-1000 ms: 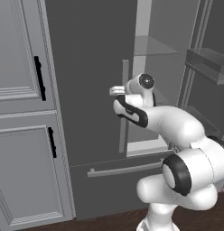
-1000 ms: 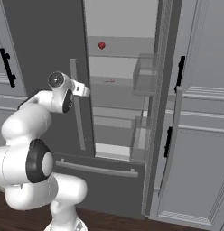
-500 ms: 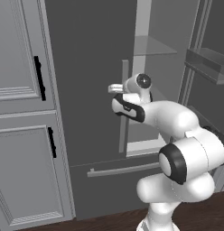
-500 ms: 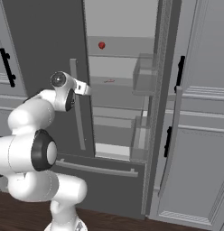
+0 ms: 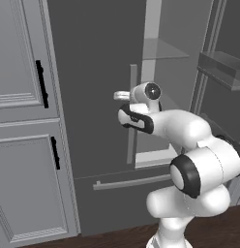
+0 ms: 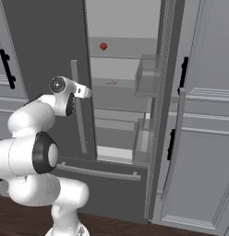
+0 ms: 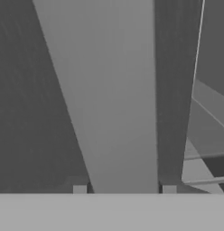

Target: Take the strawberry from the fridge and place it on top of the pancake, located on the dining counter.

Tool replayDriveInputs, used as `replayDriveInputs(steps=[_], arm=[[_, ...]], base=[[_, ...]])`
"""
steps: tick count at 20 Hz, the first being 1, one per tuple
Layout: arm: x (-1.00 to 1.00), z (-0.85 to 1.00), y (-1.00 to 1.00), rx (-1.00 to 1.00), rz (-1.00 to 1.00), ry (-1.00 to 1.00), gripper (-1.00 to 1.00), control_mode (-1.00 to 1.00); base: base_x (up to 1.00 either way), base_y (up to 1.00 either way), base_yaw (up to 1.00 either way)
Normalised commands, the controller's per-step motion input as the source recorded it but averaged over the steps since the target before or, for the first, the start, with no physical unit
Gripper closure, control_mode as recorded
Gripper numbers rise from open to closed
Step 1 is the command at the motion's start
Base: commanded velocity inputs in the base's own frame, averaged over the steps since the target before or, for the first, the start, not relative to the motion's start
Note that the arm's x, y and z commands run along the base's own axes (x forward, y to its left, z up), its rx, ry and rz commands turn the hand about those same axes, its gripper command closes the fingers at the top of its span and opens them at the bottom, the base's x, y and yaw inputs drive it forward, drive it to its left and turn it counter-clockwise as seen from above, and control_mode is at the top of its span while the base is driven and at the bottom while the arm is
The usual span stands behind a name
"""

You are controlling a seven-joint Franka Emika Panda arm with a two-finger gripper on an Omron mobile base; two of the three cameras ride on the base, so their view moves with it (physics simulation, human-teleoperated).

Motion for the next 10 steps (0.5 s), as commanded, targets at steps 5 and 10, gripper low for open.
replayDriveInputs(steps=[5, 10], arm=[[-0.81, 0.0, 0.42, 0.0, 0.13, 0.0, 1.0, -1.0], [-1.0, 0.0, 0.57, 0.0, 0.11, 0.0, 1.0, -1.0]], base=[[0.0, 0.0, 0.0], [0.0, 0.0, 0.0]])
